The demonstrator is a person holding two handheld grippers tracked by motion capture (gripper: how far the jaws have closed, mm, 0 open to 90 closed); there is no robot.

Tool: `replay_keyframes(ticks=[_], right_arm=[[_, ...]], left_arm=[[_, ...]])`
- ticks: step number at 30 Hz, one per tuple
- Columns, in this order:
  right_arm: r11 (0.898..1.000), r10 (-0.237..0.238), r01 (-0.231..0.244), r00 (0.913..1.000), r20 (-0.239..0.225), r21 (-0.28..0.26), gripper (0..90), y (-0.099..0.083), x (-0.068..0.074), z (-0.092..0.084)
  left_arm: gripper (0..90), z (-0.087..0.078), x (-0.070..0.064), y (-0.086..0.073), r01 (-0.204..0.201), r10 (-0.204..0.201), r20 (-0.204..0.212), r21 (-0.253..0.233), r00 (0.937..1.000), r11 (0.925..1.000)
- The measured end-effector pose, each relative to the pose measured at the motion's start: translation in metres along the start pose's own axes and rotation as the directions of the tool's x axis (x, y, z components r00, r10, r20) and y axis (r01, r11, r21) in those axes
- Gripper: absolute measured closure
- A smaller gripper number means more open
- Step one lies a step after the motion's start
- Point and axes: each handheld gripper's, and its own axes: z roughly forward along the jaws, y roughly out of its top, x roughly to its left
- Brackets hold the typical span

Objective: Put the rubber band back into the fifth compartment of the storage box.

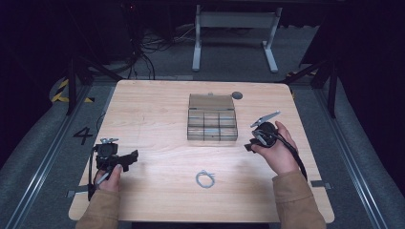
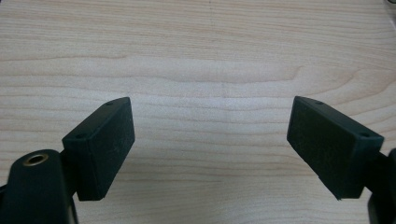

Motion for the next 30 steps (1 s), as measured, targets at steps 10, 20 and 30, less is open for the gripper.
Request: replay_keyframes(ticks=[10, 20, 30], right_arm=[[0.999, 0.035, -0.035, 0.9993, -0.017, -0.025, 63.3, -0.002, 0.002, -0.005], [0.999, 0.013, -0.015, 0.9988, -0.046, -0.033, 61.5, 0.001, 0.012, 0.001], [0.999, -0.047, 0.045, 0.9964, -0.07, -0.026, 60.3, 0.01, 0.036, 0.002]], left_arm=[[15.9, 0.001, -0.002, -0.001, -0.008, 0.008, 0.001, 0.004, 1.0, 1.0], [15.9, 0.001, -0.001, 0.0, -0.007, 0.007, 0.003, 0.001, 1.0, 1.0], [15.9, 0.001, -0.001, 0.0, -0.007, 0.007, 0.007, 0.002, 1.0, 1.0]])
